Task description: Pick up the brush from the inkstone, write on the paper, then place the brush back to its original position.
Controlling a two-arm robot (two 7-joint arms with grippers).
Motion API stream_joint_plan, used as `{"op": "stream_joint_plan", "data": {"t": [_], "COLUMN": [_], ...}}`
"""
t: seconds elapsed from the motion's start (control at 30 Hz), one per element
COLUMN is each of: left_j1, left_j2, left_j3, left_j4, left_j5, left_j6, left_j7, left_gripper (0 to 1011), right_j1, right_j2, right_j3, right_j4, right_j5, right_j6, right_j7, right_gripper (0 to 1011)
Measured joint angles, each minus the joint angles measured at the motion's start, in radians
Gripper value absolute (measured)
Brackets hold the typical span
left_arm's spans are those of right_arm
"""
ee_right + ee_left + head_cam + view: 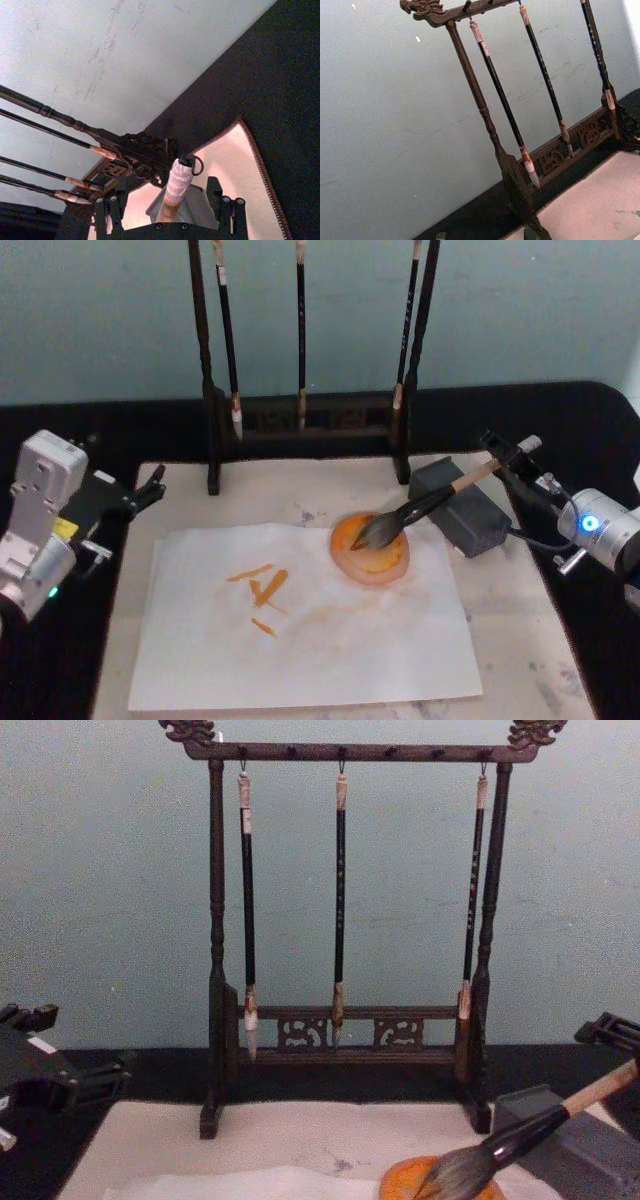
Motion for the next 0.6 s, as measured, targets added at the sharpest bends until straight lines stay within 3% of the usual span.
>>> {"op": "stream_joint_plan", "data": {"t": [0.6], "left_j1": [0.0], "left_j2": [0.0], "left_j3": [0.0], "left_j4": [0.0], "left_j5": [0.0], "left_j6": [0.0], "left_j7": [0.0], "left_gripper": [1010], "right_j1": [0.044], "right_j2": [0.017], "right_j3": [-0.044], "right_j4": [0.048], "right_j5": [0.03], "right_j6": [-0.011], "right_j7": [0.028], "right_gripper": [1000]}}
